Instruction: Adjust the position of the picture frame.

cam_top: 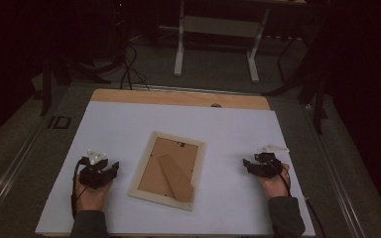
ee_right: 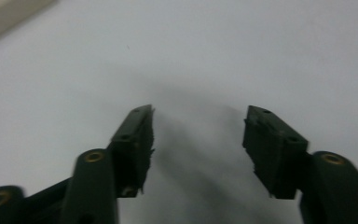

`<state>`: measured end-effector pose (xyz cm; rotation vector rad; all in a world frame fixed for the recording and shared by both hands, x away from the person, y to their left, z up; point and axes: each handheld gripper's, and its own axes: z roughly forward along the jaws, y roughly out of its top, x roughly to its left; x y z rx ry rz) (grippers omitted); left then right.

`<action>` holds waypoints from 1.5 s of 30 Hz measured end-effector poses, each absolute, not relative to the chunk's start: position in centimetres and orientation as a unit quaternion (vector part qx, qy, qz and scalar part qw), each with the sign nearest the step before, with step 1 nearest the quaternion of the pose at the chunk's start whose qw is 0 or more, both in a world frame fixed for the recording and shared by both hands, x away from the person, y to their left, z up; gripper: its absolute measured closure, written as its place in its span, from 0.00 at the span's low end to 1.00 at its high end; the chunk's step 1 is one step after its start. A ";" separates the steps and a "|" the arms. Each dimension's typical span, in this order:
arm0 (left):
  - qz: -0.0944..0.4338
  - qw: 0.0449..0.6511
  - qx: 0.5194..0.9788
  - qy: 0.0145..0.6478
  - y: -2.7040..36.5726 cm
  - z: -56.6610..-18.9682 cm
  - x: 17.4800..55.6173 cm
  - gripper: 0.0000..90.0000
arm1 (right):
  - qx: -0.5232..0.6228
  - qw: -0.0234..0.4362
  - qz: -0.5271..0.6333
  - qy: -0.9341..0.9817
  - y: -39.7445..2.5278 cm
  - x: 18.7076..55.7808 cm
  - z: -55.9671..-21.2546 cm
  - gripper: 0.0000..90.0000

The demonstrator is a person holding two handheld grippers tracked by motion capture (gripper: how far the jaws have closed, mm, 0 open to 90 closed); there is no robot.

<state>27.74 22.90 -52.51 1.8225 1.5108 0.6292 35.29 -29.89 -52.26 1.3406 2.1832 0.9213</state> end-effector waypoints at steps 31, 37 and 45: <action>0.178 0.401 0.778 0.450 20.2 -49.7 25.1 1.00 | 0.433 0.239 0.375 0.784 -28.2 34.0 -48.9 1.00; 0.175 0.399 0.786 0.439 19.7 -49.9 24.7 1.00 | 0.409 0.242 0.369 0.799 -26.9 35.2 -48.4 1.00; 0.155 0.414 0.789 0.427 19.1 -50.3 24.3 1.00 | 0.393 0.218 0.403 0.797 -25.4 37.2 -48.1 0.99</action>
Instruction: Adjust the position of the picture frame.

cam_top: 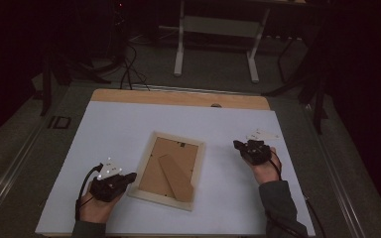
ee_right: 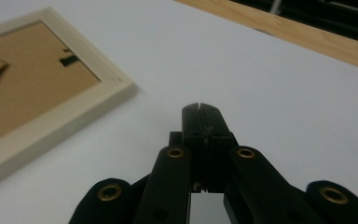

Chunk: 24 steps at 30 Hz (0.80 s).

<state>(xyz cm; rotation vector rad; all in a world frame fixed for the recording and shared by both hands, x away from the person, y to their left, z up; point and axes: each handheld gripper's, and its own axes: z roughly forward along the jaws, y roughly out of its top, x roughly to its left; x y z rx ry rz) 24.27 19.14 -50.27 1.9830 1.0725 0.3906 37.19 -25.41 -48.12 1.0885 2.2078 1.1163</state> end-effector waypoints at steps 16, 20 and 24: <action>0.136 0.421 0.805 0.395 18.7 -50.7 22.3 1.00 | 0.370 0.192 0.412 0.810 -21.9 40.1 -47.9 0.99; 0.139 0.405 0.817 0.387 18.5 -51.0 22.0 1.00 | 0.373 0.183 0.415 0.810 -21.1 40.7 -48.3 0.99; 0.138 0.399 0.823 0.380 18.4 -51.2 21.8 1.00 | 0.372 0.176 0.413 0.812 -20.4 41.2 -48.8 0.99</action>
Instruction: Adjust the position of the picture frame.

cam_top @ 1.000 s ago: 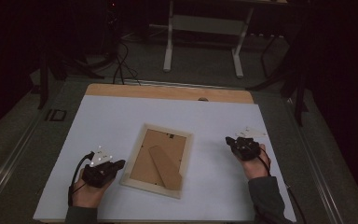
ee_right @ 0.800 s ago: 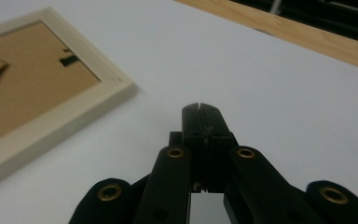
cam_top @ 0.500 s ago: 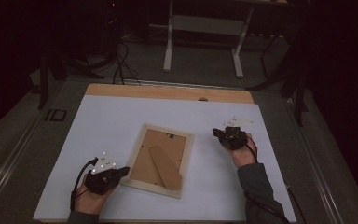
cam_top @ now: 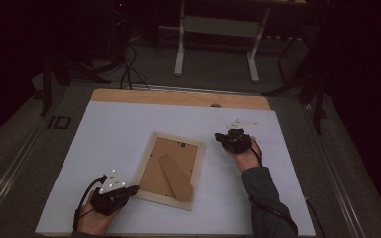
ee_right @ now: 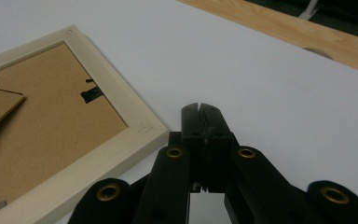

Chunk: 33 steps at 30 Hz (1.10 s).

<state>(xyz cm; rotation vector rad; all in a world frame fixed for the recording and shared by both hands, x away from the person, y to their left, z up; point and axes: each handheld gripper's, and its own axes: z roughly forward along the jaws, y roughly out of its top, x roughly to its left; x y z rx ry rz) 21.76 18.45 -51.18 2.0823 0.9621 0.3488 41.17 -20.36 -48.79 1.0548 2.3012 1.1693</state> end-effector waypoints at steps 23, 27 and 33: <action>0.117 0.372 0.843 0.369 18.0 -52.7 20.9 1.00 | 0.396 0.128 0.404 0.814 -16.9 43.8 -50.5 1.00; 0.117 0.373 0.843 0.369 18.0 -52.7 20.9 1.00 | 0.394 0.128 0.393 0.821 -16.2 44.0 -50.8 1.00; 0.119 0.372 0.844 0.368 17.9 -52.7 21.0 1.00 | 0.392 0.124 0.368 0.834 -15.0 44.4 -51.6 1.00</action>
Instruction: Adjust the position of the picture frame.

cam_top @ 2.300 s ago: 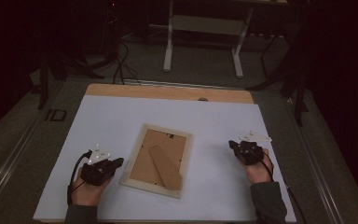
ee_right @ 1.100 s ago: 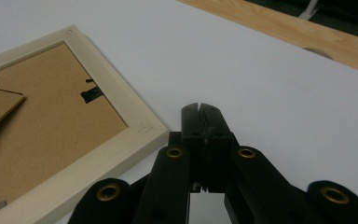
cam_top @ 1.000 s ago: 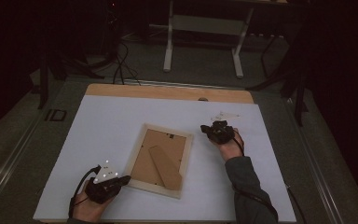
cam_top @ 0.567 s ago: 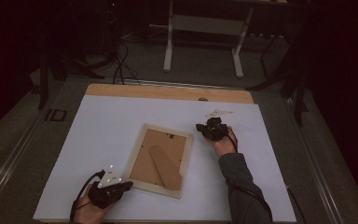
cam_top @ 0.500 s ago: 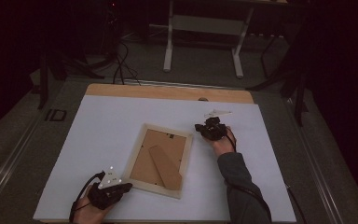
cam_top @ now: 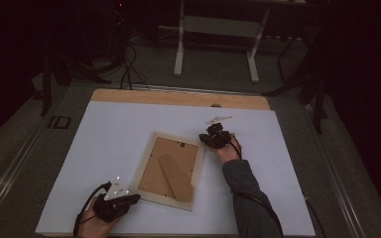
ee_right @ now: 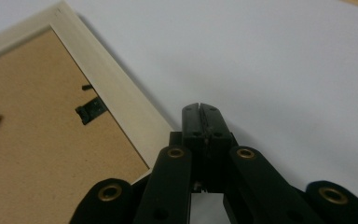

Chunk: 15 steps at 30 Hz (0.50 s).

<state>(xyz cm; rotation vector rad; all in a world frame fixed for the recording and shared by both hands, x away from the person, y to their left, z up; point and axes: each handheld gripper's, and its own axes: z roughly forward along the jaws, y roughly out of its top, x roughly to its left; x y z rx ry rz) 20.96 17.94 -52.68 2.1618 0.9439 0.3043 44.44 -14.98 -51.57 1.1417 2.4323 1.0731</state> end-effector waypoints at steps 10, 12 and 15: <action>0.121 0.374 0.843 0.367 17.9 -52.7 21.0 1.00 | 0.396 0.118 0.351 0.840 -14.6 45.0 -51.5 1.00; 0.122 0.374 0.844 0.366 17.8 -52.6 21.0 1.00 | 0.394 0.118 0.347 0.843 -14.4 45.1 -51.5 1.00; 0.126 0.374 0.843 0.364 17.7 -52.5 21.0 1.00 | 0.397 0.117 0.347 0.841 -14.4 45.2 -51.6 1.00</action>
